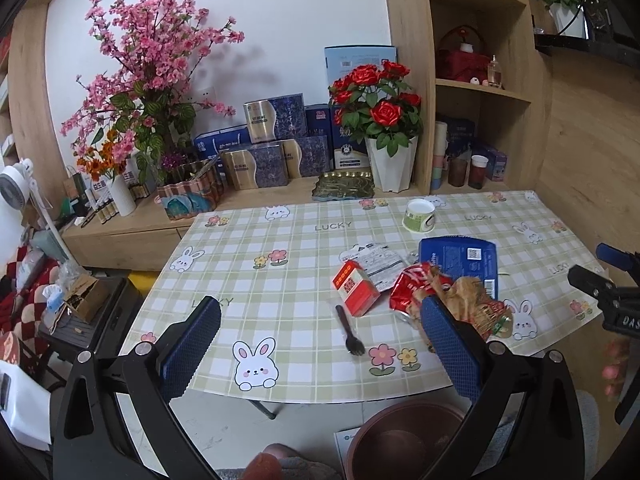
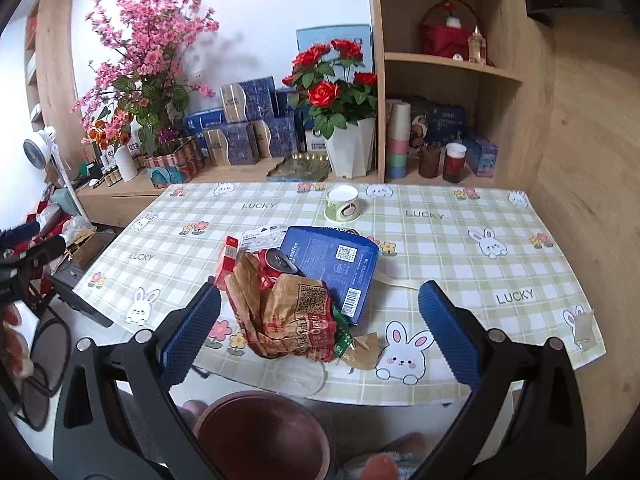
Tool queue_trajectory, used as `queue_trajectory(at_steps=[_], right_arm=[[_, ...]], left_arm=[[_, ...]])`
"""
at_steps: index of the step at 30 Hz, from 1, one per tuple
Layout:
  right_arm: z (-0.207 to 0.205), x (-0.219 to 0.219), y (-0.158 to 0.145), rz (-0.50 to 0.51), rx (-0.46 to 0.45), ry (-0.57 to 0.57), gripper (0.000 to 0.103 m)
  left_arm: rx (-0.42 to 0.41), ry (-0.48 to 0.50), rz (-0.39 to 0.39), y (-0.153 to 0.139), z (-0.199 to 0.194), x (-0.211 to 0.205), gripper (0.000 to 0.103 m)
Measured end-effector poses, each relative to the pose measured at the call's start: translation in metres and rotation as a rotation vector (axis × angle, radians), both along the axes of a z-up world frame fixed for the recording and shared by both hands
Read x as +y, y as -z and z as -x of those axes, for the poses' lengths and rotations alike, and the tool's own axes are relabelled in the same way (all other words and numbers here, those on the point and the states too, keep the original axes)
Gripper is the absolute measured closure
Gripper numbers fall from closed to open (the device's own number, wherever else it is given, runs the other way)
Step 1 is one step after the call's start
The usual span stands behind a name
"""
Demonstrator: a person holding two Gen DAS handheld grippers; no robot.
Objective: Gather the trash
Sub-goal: 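Grasp the crumpled brown paper snack bag with the right gripper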
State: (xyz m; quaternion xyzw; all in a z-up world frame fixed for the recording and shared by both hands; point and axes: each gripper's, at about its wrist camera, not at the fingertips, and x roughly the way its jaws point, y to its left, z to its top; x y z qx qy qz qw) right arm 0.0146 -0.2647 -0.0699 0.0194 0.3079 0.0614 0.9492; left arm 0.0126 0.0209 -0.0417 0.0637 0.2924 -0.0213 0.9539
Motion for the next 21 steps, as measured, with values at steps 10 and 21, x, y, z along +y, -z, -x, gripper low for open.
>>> queue_trajectory(at_steps=[10,21], right_arm=[[-0.004,-0.007,0.091,-0.014,0.203,0.027,0.006],[-0.033,0.031,0.156,-0.024,0.229,-0.059,0.006]], left_arm=[[0.093,0.021,0.036,0.058,-0.007,0.01,0.005],[0.141,0.005,0.076,0.086,-0.019,0.022,0.005]])
